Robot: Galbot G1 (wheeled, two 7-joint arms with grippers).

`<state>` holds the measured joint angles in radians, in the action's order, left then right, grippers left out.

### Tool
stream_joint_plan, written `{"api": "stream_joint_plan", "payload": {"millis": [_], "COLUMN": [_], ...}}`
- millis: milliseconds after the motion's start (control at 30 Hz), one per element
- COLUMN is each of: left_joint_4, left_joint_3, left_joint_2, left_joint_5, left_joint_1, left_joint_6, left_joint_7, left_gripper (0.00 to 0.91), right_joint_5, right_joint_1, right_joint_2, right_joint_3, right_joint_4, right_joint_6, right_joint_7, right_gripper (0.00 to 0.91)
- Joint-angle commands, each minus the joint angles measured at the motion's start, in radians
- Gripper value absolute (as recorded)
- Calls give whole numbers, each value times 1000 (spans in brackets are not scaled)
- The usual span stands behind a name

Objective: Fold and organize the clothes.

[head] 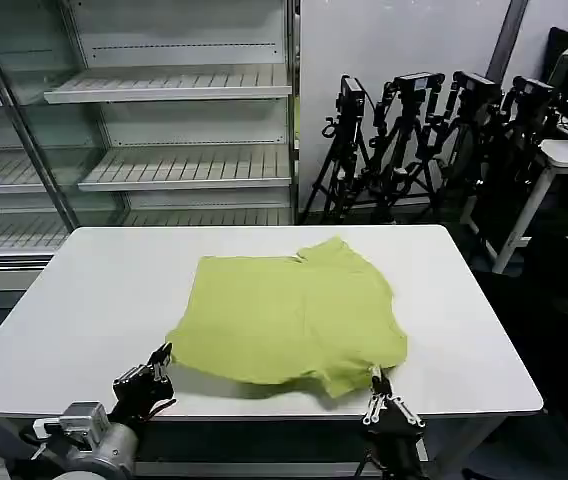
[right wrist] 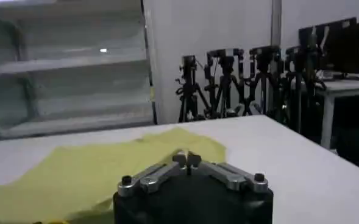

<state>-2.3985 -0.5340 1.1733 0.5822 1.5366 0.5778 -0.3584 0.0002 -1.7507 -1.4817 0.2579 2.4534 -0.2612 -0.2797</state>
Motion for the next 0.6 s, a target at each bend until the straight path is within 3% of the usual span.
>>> {"api": "stream_joint_plan", "payload": {"millis": [33, 267, 600], "left_joint_4": [65, 174, 291], "left_joint_3": [2, 37, 77], "left_joint_2": [-13, -26, -27], "left_joint_5": [71, 79, 67], "left_joint_1": [-94, -202, -314], "left_joint_6": [-2, -7, -7], "left_joint_7": [15, 40, 41], "left_gripper": [20, 20, 20], "right_joint_5": [133, 249, 309], "right_joint_1": [131, 300, 487], "right_joint_2": [55, 127, 220], "right_joint_3": [96, 119, 95], "right_joint_4": [-67, -173, -310], "right_joint_6": [24, -8, -56], "right_joint_7": [7, -8, -6], "right_gripper": [0, 0, 0]}}
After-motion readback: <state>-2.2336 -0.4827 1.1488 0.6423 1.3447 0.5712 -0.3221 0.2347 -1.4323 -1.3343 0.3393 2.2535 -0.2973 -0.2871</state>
